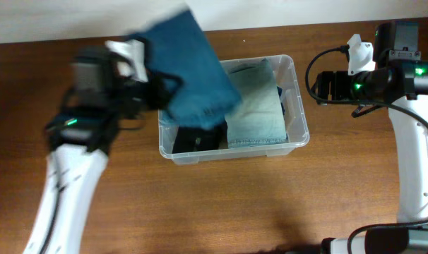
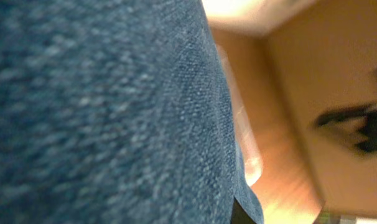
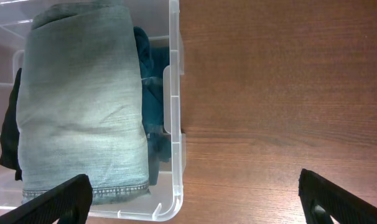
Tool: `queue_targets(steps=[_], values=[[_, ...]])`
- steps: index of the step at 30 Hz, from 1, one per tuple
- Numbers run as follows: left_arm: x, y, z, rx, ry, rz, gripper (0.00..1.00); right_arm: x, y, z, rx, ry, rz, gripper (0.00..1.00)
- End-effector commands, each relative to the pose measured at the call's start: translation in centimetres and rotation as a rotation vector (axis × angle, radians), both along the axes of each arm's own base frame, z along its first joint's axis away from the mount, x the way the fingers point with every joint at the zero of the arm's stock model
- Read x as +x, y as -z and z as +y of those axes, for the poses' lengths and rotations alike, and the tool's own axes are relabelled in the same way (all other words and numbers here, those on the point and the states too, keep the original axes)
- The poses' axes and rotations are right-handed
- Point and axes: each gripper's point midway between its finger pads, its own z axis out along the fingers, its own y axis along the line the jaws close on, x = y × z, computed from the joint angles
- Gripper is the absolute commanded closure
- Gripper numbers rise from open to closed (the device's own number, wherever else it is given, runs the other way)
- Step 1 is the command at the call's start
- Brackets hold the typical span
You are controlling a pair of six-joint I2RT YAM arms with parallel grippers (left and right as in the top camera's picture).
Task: Pack container
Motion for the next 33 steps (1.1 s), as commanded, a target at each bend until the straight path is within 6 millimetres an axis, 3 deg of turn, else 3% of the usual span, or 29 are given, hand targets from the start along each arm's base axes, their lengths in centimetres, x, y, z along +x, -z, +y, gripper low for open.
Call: queue_targets(steps=[1,9,11,13,15,18,20,21,22,24,25,26,28,29,33], values=[[1.0,5.2,-1.1,0.172,0.030,0.052,0.99,-0.1,-0.1,0.0,0.008,-0.005,-0.003,0.02],[2.0,13.7,-0.1,0.327,0.050,0.234,0.99,-0.1,-0.1,0.0,0.008,-0.004,-0.003,0.02],[1.9,15.0,0.1,0.348,0.061,0.267,0.86,-0.1,-0.1,0.0,0.008,-0.004,-0.003,0.02],[2.1,15.6,1.0,0.375,0.047,0.278,0.85,-0.1,-0.1,0.0,0.008,-0.004,-0.003,0.02],[3.0,15.0,3.4,0.413,-0.020,0.268,0.52,-0.1,-0.1,0.0,0.008,-0.004,-0.003,0.02],[3.9,12.3,5.6,0.424,-0.050,0.225,0.29,-0.1,-0.1,0.0,0.008,-0.004,-0.003,0.02],[4.6,9.4,6.9,0.414,-0.085,0.179,0.23,-0.1,-0.1,0.0,0.008,-0.004,-0.004,0.02],[5.5,6.2,8.1,0.413,-0.109,0.104,0.13,-0.1,-0.1,0.0,0.008,-0.004,-0.004,0.01],[6.0,4.2,8.5,0.413,-0.120,0.053,0.13,-0.1,-0.1,0.0,0.008,-0.004,-0.004,0.01],[6.8,0.9,8.9,0.402,-0.144,-0.032,0.19,-0.1,-0.1,0.0,0.008,-0.004,-0.004,0.02],[7.2,-0.8,8.9,0.395,-0.153,-0.077,0.30,-0.1,-0.1,0.0,0.008,-0.004,-0.004,0.02],[7.5,-1.8,8.8,0.389,-0.159,-0.107,0.58,-0.1,-0.1,0.0,0.008,-0.004,-0.004,0.02],[7.9,-2.7,8.1,0.382,-0.152,-0.146,0.98,-0.1,-0.1,0.0,0.008,-0.004,-0.005,0.02],[7.9,-2.5,7.7,0.382,-0.143,-0.146,0.99,-0.1,-0.1,0.0,0.008,-0.004,-0.005,0.02],[8.2,1.6,4.9,0.400,-0.063,-0.053,0.99,-0.1,-0.1,0.0,0.008,-0.004,-0.005,0.02]])
